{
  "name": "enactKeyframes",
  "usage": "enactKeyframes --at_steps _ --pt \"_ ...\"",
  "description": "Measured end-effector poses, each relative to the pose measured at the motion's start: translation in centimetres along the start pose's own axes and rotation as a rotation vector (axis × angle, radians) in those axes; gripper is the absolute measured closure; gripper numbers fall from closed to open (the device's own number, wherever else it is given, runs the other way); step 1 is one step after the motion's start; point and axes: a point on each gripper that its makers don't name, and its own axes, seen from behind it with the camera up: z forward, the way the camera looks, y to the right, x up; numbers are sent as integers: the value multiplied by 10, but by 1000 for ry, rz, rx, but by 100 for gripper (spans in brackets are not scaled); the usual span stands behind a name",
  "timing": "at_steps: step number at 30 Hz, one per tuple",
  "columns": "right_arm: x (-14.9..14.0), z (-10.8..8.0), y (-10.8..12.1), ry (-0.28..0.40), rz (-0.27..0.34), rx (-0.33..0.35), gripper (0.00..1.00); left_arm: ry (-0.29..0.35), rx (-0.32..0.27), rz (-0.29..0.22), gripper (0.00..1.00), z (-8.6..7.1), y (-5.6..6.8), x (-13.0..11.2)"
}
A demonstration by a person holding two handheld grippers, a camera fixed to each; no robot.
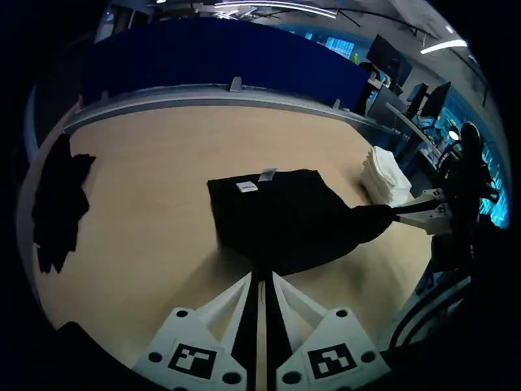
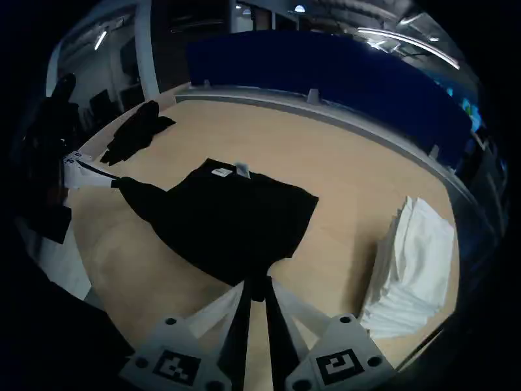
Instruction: Fold towel
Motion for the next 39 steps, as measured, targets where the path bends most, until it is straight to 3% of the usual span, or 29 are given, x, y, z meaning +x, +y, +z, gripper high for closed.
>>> enactKeyframes --at_steps 11,18,30,39 --pt "10 5 6 -9 -8 4 85 26 8 -10 93 5 -2 17" --pt "28 19 18 -19 -14 3 85 48 22 4 93 20 -11 38" --pt "59 61 48 -35 -9 -8 85 77 49 36 93 67 -37 83" --pt "58 92 61 -70 57 -7 85 55 62 46 93 103 -53 89"
